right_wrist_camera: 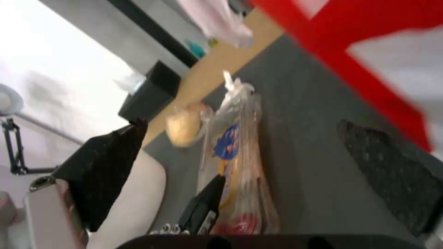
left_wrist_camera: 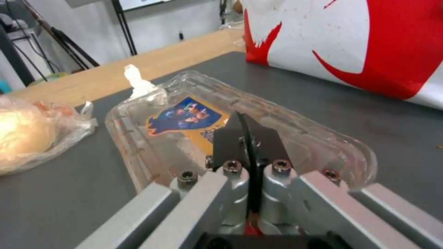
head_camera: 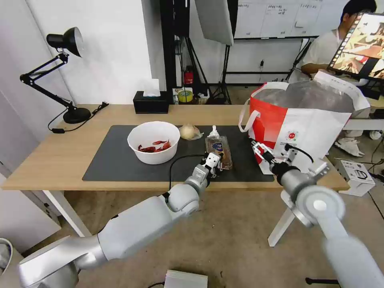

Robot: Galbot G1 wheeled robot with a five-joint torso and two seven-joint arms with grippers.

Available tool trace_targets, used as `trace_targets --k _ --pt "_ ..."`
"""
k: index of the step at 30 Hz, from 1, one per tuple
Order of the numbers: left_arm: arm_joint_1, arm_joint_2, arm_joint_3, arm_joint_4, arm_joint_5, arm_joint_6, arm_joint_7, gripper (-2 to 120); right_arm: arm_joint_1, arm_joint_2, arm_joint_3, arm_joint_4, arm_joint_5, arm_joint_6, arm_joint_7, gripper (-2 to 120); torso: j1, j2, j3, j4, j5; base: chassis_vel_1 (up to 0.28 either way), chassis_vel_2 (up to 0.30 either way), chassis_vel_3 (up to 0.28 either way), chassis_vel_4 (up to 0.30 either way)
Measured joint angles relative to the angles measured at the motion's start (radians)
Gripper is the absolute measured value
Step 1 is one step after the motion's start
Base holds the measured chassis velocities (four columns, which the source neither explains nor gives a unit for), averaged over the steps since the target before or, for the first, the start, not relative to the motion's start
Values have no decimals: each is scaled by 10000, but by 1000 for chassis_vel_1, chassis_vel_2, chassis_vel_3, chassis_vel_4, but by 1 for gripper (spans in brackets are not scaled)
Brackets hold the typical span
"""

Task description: Pick up the trash from the table and place it into the takeout bag.

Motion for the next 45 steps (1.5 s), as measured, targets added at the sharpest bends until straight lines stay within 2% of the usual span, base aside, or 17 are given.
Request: trace_targets --k 8,16,41,45 --pt "23 -36 -25 28 -4 -40 -23 0 1049 381 -798 -1132 33 -482 256 100 1 0 0 0 -1 0 0 0 0" --pt "188 -22 -95 11 17 -64 -87 0 1744 569 -1171 -2064 24 -737 246 100 0 -1 0 0 0 0 0 0 0" --pt "245 -8 -126 -154 -50 -84 -263 0 3180 1158 -1666 -3632 250 -1421 351 100 1 -1 0 0 -1 0 0 0 0" --pt "269 -12 -138 -159 -50 -91 -267 0 3508 1311 -1820 -3938 315 -1754 350 100 0 -1 0 0 -1 0 0 0 0"
